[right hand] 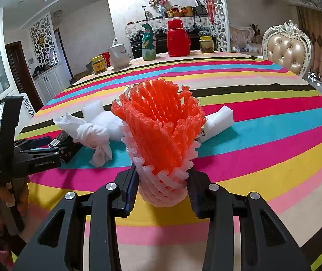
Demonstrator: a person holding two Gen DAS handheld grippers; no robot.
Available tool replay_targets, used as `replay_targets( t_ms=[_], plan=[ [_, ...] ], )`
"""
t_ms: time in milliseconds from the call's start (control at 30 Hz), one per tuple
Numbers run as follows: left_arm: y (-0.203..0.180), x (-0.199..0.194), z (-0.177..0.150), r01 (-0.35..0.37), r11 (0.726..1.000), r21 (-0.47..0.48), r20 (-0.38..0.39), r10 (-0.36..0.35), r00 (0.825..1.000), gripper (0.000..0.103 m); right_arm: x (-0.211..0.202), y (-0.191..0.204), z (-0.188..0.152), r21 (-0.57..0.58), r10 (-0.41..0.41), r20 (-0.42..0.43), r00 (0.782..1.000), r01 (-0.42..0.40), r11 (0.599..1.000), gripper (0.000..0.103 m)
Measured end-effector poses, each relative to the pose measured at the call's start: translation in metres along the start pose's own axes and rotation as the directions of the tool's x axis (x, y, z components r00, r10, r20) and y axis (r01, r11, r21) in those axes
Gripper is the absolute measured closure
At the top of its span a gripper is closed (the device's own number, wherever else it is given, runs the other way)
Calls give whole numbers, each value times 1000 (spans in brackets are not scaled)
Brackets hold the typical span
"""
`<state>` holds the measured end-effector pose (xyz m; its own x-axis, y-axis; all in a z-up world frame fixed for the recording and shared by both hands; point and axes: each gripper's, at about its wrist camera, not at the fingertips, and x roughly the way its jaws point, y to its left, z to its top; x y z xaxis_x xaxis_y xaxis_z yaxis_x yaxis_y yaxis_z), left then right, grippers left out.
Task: Collect trash
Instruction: 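Grasp the orange-white foam net with the right tool while the left tool grasps the dark box, then carry the foam net and dark box to the pink wastebasket and release both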
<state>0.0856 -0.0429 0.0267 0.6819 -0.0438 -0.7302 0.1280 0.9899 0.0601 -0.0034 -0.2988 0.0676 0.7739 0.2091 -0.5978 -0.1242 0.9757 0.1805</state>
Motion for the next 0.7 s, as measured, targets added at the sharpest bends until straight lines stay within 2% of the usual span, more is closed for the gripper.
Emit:
replay_targets(
  t_ms=[33, 67, 133, 367, 500, 700],
  plan=[
    [-2, -1, -1, 15, 1000, 7, 1, -15, 1000, 63, 0, -1, 0, 6, 5, -1, 1000, -5, 1000, 65],
    [-3, -1, -1, 30, 999, 13, 4, -30, 1000, 66, 0, -3, 0, 11, 10, -1, 1000, -10, 1000, 65],
    [-4, -9, -3, 47, 999, 8, 38, -48, 998, 66, 0, -1, 1, 10, 13, 1, 1000, -13, 1000, 65],
    [0, -34, -4, 19, 999, -45, 155, -12, 988, 66, -1, 5, 0, -29, 15, 9, 1000, -15, 999, 65],
    [3, -56, -7, 37, 996, -80, 243, -16, 970, 66, -4, 10, 0, -48, 10, 19, 1000, -9, 999, 65],
    [-3, -81, -11, 88, 994, -69, 347, -59, 936, 65, -7, 9, -3, -40, -12, 34, 999, 14, 999, 65]
  ],
)
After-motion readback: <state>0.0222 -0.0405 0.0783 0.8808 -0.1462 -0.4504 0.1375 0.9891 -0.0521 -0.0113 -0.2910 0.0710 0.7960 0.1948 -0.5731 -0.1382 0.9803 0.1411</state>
